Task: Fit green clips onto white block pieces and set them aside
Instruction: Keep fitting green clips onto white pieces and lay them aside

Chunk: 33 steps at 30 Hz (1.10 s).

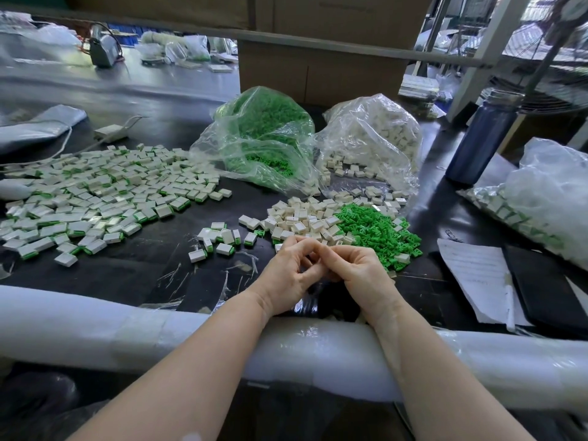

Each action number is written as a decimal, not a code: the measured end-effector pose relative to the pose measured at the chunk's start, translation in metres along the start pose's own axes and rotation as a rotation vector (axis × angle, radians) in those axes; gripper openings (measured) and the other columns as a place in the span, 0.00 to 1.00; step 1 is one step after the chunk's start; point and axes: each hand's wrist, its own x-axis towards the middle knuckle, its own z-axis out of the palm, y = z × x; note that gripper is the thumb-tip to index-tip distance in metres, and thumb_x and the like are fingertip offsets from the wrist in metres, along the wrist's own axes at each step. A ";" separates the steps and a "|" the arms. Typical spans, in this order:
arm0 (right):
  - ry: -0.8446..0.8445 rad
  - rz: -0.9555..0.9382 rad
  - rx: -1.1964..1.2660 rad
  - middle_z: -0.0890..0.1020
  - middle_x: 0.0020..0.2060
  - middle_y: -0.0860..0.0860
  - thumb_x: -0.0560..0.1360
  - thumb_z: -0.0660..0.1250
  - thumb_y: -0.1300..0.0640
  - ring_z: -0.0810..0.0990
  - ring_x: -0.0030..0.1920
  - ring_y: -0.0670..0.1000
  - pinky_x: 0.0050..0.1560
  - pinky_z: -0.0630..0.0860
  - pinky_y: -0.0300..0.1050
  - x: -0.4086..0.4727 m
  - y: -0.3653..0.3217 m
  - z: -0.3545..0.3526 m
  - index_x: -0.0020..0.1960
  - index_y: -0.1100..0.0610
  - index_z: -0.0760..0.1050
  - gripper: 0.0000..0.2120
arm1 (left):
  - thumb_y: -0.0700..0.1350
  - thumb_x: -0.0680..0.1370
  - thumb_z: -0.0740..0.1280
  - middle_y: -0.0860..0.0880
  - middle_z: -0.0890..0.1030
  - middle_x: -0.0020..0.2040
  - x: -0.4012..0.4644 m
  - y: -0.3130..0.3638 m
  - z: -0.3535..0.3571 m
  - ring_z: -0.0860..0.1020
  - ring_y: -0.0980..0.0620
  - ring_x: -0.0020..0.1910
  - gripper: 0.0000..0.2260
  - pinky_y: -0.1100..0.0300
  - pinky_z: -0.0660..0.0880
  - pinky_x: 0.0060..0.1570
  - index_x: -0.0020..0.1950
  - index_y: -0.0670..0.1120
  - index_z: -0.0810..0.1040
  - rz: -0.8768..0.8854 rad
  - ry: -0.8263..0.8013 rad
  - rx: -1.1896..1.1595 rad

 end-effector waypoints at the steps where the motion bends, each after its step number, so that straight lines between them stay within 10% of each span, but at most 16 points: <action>1: 0.009 -0.013 -0.002 0.81 0.27 0.49 0.75 0.65 0.57 0.79 0.28 0.45 0.30 0.75 0.35 0.000 -0.001 0.001 0.39 0.60 0.81 0.10 | 0.40 0.77 0.66 0.48 0.69 0.52 0.000 -0.001 0.000 0.72 0.54 0.42 0.05 0.69 0.71 0.48 0.52 0.44 0.77 0.000 0.015 -0.001; 7: 0.170 -0.066 -0.027 0.84 0.40 0.59 0.73 0.68 0.66 0.83 0.42 0.58 0.47 0.81 0.53 0.001 0.001 -0.002 0.44 0.60 0.81 0.04 | 0.41 0.76 0.67 0.43 0.72 0.55 0.003 -0.004 -0.001 0.75 0.48 0.45 0.05 0.60 0.74 0.51 0.50 0.40 0.78 -0.031 0.084 0.047; 23: 0.236 -0.199 -0.409 0.80 0.35 0.51 0.72 0.70 0.64 0.75 0.35 0.41 0.38 0.72 0.30 0.001 -0.001 -0.001 0.38 0.54 0.77 0.07 | 0.41 0.75 0.68 0.44 0.80 0.48 0.002 -0.004 -0.002 0.78 0.47 0.45 0.05 0.57 0.77 0.50 0.50 0.42 0.80 -0.085 0.120 0.018; 33: 0.480 -0.188 -0.428 0.79 0.31 0.47 0.72 0.71 0.61 0.74 0.32 0.41 0.34 0.69 0.29 0.002 0.000 -0.006 0.35 0.51 0.76 0.10 | 0.38 0.75 0.67 0.51 0.78 0.39 0.003 -0.006 -0.006 0.78 0.48 0.38 0.08 0.52 0.79 0.46 0.48 0.51 0.78 -0.190 0.467 -0.017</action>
